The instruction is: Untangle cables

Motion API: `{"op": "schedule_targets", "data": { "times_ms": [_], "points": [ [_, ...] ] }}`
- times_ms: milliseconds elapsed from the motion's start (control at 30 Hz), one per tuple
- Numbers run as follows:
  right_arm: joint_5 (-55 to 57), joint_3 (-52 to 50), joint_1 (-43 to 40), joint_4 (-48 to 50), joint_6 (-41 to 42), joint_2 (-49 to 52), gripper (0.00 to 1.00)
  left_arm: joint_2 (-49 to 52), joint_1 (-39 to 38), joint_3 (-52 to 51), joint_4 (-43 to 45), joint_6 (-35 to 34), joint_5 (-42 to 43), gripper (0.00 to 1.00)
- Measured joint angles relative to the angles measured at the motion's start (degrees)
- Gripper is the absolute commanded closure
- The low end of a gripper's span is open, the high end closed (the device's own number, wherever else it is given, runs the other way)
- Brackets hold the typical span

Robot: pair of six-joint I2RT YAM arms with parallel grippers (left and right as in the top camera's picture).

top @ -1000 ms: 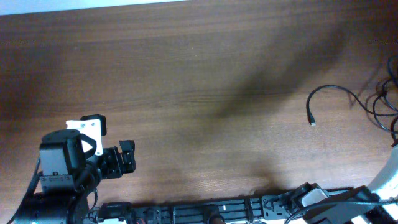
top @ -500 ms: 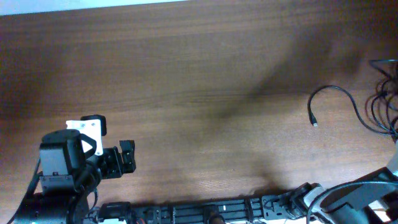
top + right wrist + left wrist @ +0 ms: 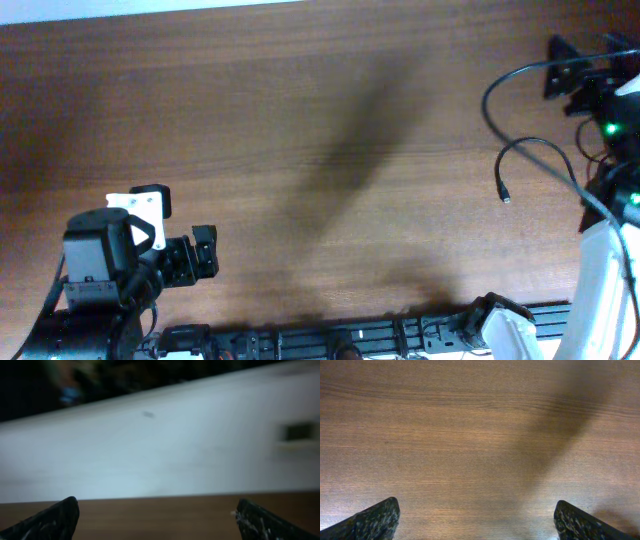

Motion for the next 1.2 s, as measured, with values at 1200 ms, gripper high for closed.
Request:
{"op": "schedule_targets", "data": {
  "times_ms": [1200],
  "points": [
    [44.5, -8.5, 15.1, -57.1, 1.2, -28.7, 0.19, 0.0, 0.0, 0.0, 0.0, 0.0, 0.0, 0.01]
  ]
}}
